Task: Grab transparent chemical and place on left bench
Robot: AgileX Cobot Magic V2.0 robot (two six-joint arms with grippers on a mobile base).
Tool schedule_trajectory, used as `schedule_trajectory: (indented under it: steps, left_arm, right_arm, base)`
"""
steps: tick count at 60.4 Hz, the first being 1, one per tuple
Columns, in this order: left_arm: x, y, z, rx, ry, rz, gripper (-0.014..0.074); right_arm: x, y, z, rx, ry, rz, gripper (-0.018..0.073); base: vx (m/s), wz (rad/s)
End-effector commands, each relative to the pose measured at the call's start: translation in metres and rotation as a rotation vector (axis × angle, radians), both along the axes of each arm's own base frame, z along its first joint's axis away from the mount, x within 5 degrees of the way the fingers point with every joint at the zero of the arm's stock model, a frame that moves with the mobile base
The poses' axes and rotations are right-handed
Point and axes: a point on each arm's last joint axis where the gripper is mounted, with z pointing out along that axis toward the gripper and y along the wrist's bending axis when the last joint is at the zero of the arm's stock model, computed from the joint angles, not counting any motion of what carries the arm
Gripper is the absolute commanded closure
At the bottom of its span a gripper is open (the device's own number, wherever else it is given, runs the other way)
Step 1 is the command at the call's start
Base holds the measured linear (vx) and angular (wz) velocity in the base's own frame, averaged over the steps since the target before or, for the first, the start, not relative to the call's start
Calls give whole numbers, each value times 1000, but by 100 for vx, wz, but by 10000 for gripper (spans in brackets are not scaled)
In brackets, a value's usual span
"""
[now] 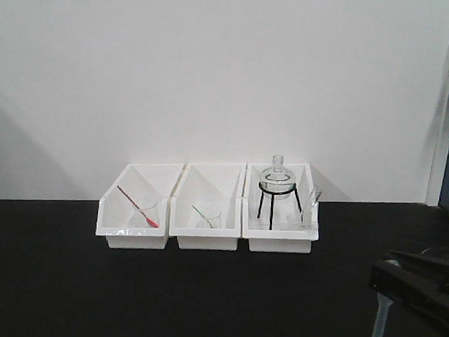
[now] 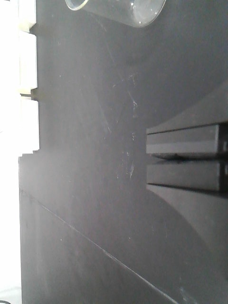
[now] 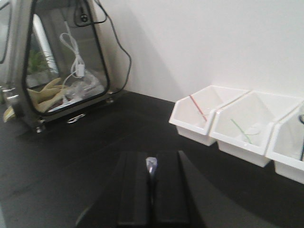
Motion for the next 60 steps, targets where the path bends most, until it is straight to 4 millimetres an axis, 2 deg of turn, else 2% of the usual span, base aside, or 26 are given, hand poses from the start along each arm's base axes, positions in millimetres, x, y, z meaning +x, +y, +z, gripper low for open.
schedule_trajectory:
  steps: [1,14,23,32,48,54,60]
  left_arm:
    - [-1,0,3,-14,-81,-1,600]
    - [-1,0,3,-14,-81,-1,600]
    - [-1,0,3,-14,-81,-1,600]
    - [-1,0,3,-14,-81,-1,600]
    - [-1,0,3,-14,-81,-1,600]
    - [-1,0,3,-14,-81,-1,600]
    - [-1,0,3,-14,-81,-1,600]
  right_arm:
    - [3,6,12,57,-77,81,563]
    - [12,8,18,93,-197,92,563]
    - [11,28,15,82,-242,158,563]
    - [20,63,13,38,-223,154,563]
    - [50,152,23,-48,-241,202,563]
    - [63,173,18,-61,-233,213,563]
    - [75,185,11,-66,-223,220,563]
  base:
    - [0,0]
    - [0,0]
    - [0,0]
    - [0,0]
    - [0,0]
    - [0,0]
    - [0,0]
